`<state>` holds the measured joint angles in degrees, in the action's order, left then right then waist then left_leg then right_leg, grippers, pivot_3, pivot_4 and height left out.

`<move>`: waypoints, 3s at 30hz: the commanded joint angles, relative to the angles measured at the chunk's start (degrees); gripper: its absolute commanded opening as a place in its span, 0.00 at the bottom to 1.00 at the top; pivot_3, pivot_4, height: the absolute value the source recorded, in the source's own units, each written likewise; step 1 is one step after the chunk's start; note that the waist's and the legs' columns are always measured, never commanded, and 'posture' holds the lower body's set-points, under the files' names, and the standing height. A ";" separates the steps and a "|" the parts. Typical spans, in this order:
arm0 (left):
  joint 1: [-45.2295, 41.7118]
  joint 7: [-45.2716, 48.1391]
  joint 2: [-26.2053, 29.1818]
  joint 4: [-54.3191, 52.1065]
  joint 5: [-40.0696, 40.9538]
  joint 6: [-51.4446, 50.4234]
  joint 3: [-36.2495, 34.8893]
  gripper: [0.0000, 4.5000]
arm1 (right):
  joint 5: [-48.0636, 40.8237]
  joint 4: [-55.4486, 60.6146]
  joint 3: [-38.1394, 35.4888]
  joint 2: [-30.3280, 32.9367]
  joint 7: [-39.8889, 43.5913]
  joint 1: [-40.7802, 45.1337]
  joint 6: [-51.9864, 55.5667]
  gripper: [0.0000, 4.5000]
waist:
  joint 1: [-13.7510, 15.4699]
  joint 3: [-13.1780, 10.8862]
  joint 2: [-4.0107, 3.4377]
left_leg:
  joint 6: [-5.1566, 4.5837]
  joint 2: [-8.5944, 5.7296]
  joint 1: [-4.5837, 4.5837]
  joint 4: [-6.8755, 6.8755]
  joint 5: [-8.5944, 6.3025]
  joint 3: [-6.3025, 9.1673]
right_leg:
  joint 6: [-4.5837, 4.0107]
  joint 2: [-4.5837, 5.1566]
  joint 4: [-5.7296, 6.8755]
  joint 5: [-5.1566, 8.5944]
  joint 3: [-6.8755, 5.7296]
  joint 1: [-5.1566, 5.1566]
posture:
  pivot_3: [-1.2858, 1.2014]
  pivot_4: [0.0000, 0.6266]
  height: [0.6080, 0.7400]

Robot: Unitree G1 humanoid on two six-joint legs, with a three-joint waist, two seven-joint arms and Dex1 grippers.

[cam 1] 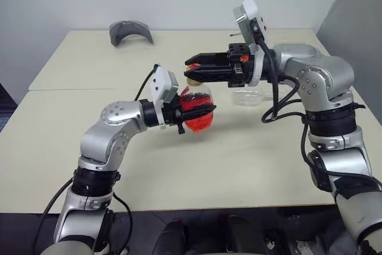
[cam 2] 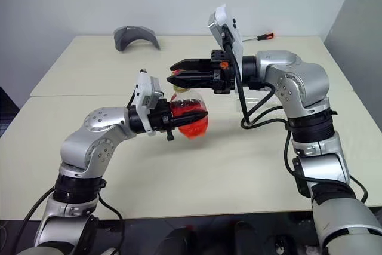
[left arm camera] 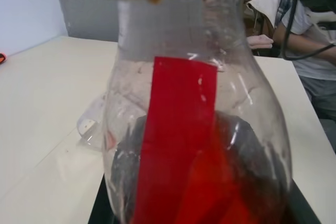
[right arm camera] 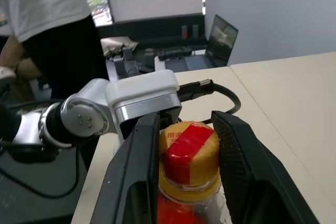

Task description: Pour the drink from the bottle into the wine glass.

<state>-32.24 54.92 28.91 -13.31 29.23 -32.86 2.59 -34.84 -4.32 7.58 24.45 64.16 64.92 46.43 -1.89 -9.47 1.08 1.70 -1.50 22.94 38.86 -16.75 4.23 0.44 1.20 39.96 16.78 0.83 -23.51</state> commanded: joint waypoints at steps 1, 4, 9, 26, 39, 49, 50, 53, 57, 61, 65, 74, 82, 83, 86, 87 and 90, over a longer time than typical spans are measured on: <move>2.12 0.52 0.98 -2.52 0.93 -1.47 1.18 0.28 | 0.09 1.64 -6.10 3.84 -0.56 4.39 -3.73 0.27 | 0.12 -0.03 -0.05 | 0.00 -0.01 -0.01 0.01 0.00 -0.01 | 0.00 0.01 0.00 0.00 0.01 0.02 | 0.52 0.24 1.00; 3.39 0.47 1.36 -3.48 1.11 -1.50 1.31 0.28 | -2.31 6.66 -7.46 6.01 -2.28 2.49 -0.16 0.27 | 0.41 -0.04 -0.04 | -0.01 -0.06 0.01 0.01 0.00 0.07 | 0.00 0.05 -0.08 0.00 -0.07 0.07 | 0.52 0.24 1.00; 2.16 0.00 0.43 -1.23 -0.22 0.70 1.69 0.28 | -6.47 12.72 -12.43 7.29 -10.91 -1.35 8.89 0.27 | 0.34 -0.03 -0.04 | -0.03 -0.03 -0.03 0.00 -0.01 0.05 | 0.00 0.04 0.00 0.00 -0.05 0.08 | 0.52 0.24 1.00; 2.79 -7.49 -6.26 -0.49 -1.15 0.54 4.21 0.28 | 16.99 31.46 -16.55 -6.36 -56.90 -49.55 -1.49 0.27 | 0.02 0.02 0.00 | -0.01 0.01 -0.10 -0.03 0.00 -0.07 | 0.02 -0.04 0.03 0.01 0.09 0.15 | 0.52 0.24 1.00; 3.70 -9.22 -7.59 -1.53 -1.87 0.53 4.16 0.28 | 23.01 17.70 -11.39 -15.83 -59.72 -48.09 -11.85 0.27 | 0.08 0.03 -0.02 | 0.19 0.04 -0.14 -0.04 0.11 -0.11 | 0.01 -0.09 0.00 0.01 0.11 0.17 | 0.52 0.24 1.00; 5.24 -10.46 -7.09 -3.15 -1.59 0.11 3.74 0.28 | 21.61 18.33 -10.36 -15.05 -57.56 -49.07 -6.13 0.97 | 0.10 0.03 -0.02 | 0.15 0.03 -0.14 -0.04 0.08 -0.11 | 0.01 -0.08 0.00 0.01 0.11 0.17 | 0.52 0.24 1.00; 5.17 -10.53 -7.07 -2.99 -1.61 0.21 3.71 0.28 | 21.59 18.86 -10.15 -14.90 -57.29 -48.99 -5.52 1.00 | 0.10 0.03 -0.02 | 0.15 0.03 -0.14 -0.04 0.08 -0.11 | 0.01 -0.08 0.01 0.01 0.11 0.17 | 0.52 0.24 1.00; 5.19 -11.02 -7.08 -2.78 -1.61 0.23 3.36 0.28 | 20.78 21.90 -9.93 -13.51 -55.50 -48.42 -3.14 1.00 | 0.10 0.03 -0.02 | 0.14 0.03 -0.14 -0.04 0.08 -0.10 | 0.01 -0.09 0.01 0.01 0.11 0.17 | 0.52 0.24 1.00; 6.79 -11.91 -6.84 -3.36 -1.67 -0.16 2.87 0.28 | 18.86 27.19 -9.81 -10.07 -52.57 -47.10 1.84 1.00 | 0.12 0.03 -0.03 | 0.01 0.03 -0.14 -0.03 0.00 -0.09 | 0.01 -0.09 0.00 0.01 0.10 0.17 | 0.52 0.24 1.00; 8.01 -14.59 -6.61 -2.69 -2.34 -0.15 0.93 0.28 | 13.30 35.77 -12.17 -5.73 -49.18 -44.99 9.99 1.00 | 0.15 0.03 -0.03 | -0.01 0.03 -0.14 -0.04 -0.01 -0.05 | 0.01 -0.09 0.00 0.01 0.08 0.17 | 0.52 0.24 1.00; 6.92 -20.26 -7.83 2.39 -3.99 0.79 -2.46 0.28 | 7.35 41.57 -11.83 1.80 -41.35 -42.67 14.22 1.00 | 0.24 0.03 -0.03 | -0.04 0.03 -0.13 -0.02 -0.02 -0.01 | 0.01 -0.08 -0.02 0.01 0.03 0.21 | 0.52 0.24 1.00; -0.18 -39.56 -10.86 19.72 -14.28 14.18 -11.63 0.28 | 6.46 33.78 -3.21 1.72 -33.65 -32.28 4.59 1.00 | 0.22 0.03 0.01 | -0.04 0.02 -0.13 -0.01 -0.02 0.02 | 0.01 -0.08 -0.06 0.01 -0.01 0.24 | 0.52 0.24 1.00; -6.29 -46.86 -11.34 35.20 -17.22 26.80 -16.52 0.28 | 11.38 24.39 2.87 -3.96 -32.65 -26.95 -4.10 1.00 | 0.28 0.06 0.06 | 0.18 -0.05 -0.09 0.06 0.10 0.01 | 0.02 0.01 -0.06 0.00 -0.02 0.19 | 0.52 0.24 1.00; -6.55 -47.64 -11.33 36.76 -17.82 28.22 -16.56 0.28 | 11.73 23.70 3.14 -4.38 -32.64 -26.70 -4.63 1.00 | 0.30 0.07 0.07 | 0.19 -0.05 -0.08 0.06 0.11 0.01 | 0.02 0.02 -0.06 0.00 -0.02 0.19 | 0.52 0.24 1.00; -6.45 -49.07 -11.35 40.27 -19.44 31.77 -16.27 0.28 | 12.38 22.42 3.20 -5.56 -32.82 -26.18 -5.57 1.00 | 0.29 0.07 0.07 | 0.19 -0.07 -0.08 0.06 0.11 0.02 | 0.02 0.04 -0.05 0.00 -0.02 0.18 | 0.52 0.24 1.00; -6.40 -49.22 -11.36 41.00 -19.73 32.59 -16.16 0.28 | 12.44 22.20 3.10 -5.85 -32.94 -26.09 -5.69 1.00 | 0.29 0.07 0.07 | 0.19 -0.07 -0.09 0.05 0.11 0.02 | 0.02 0.04 -0.05 0.00 -0.02 0.18 | 0.52 0.24 1.00; -5.91 -50.60 -11.62 43.90 -20.76 35.22 -16.22 0.28 | 12.59 21.70 2.59 -6.55 -33.33 -25.69 -5.65 1.00 | 0.28 0.07 0.07 | 0.19 -0.07 -0.07 0.05 0.11 0.02 | 0.02 0.04 -0.02 -0.01 -0.02 0.13 | 0.52 0.24 1.00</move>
<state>-37.03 5.19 17.13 31.27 9.44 -0.69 -13.44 -22.42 16.05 11.31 18.31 31.03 37.53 41.91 -1.62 -9.41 1.15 1.90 -1.57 22.88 38.91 -16.64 4.24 0.45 1.23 39.94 16.77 0.82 -23.39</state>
